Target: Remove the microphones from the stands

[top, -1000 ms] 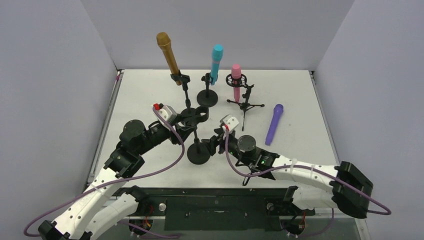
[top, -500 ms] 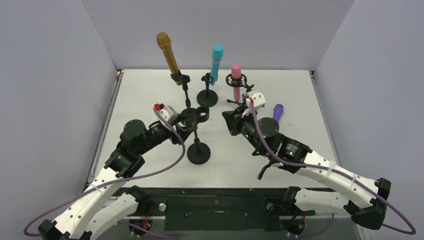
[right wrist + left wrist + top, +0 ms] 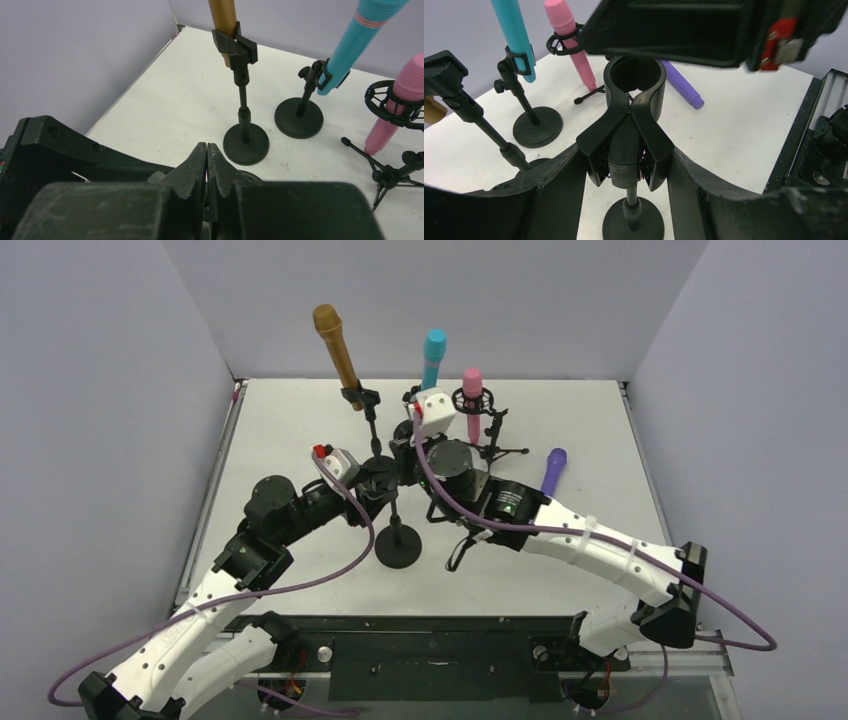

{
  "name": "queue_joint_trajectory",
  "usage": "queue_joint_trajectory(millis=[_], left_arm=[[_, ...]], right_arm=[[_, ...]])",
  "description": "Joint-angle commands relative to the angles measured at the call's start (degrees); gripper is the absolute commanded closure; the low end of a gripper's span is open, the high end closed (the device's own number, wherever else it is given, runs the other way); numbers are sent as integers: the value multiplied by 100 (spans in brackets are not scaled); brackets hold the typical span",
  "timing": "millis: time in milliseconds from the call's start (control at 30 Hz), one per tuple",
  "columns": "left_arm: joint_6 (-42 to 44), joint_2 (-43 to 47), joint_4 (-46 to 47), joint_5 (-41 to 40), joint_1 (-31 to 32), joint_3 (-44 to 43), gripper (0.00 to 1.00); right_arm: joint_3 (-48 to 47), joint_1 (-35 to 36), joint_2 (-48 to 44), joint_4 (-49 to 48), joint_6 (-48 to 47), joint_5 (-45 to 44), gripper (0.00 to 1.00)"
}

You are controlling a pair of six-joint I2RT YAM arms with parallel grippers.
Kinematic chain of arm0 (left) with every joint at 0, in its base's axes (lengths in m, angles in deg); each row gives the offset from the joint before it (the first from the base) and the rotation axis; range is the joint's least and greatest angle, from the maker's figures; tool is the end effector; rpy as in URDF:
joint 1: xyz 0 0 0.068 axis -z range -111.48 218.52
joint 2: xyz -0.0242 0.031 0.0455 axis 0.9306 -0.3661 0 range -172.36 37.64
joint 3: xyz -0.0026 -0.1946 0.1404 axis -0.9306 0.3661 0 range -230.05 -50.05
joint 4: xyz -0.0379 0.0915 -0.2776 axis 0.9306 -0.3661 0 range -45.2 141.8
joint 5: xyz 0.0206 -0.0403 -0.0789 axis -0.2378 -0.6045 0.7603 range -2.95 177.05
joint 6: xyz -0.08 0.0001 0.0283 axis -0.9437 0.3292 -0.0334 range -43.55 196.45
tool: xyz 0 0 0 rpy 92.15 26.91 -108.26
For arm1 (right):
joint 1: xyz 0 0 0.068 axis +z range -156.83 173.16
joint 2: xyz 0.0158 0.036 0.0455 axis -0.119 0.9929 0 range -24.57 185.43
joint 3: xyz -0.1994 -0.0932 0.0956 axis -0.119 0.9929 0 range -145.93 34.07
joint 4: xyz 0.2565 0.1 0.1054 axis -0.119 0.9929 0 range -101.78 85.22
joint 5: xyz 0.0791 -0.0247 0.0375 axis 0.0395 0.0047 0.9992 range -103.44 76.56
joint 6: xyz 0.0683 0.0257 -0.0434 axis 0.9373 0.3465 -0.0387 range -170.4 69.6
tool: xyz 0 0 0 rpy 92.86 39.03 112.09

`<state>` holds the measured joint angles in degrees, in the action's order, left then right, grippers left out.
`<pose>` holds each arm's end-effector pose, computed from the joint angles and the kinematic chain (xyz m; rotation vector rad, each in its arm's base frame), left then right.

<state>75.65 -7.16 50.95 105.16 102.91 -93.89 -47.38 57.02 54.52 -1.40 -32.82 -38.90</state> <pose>0.2204 -0.1790 0.3263 0.7120 1.4880 -0.7252 0.2025 0.3396 0.3909 -0.3635 1.7059 0.6772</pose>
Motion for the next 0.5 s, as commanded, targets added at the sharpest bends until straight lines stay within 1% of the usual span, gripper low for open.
queue_joint_trajectory(millis=[0,100,167,333,467], left_arm=[[-31,-29,-180,135,67,-42,100],[-91,42,-188,97,75,33,100],[-120,83,-204,58,76,82,100],[-129,147,-289,15,76,172,100],[-188,188,-266,15,83,307,100]], right_arm=[[-660,114,504,-135,-188,-422,100],[-713,123,845,-282,-158,-514,100],[-527,127,939,-501,-140,-579,100],[346,123,1029,-1212,67,-625,100],[848,127,1001,-1478,296,-672,100]])
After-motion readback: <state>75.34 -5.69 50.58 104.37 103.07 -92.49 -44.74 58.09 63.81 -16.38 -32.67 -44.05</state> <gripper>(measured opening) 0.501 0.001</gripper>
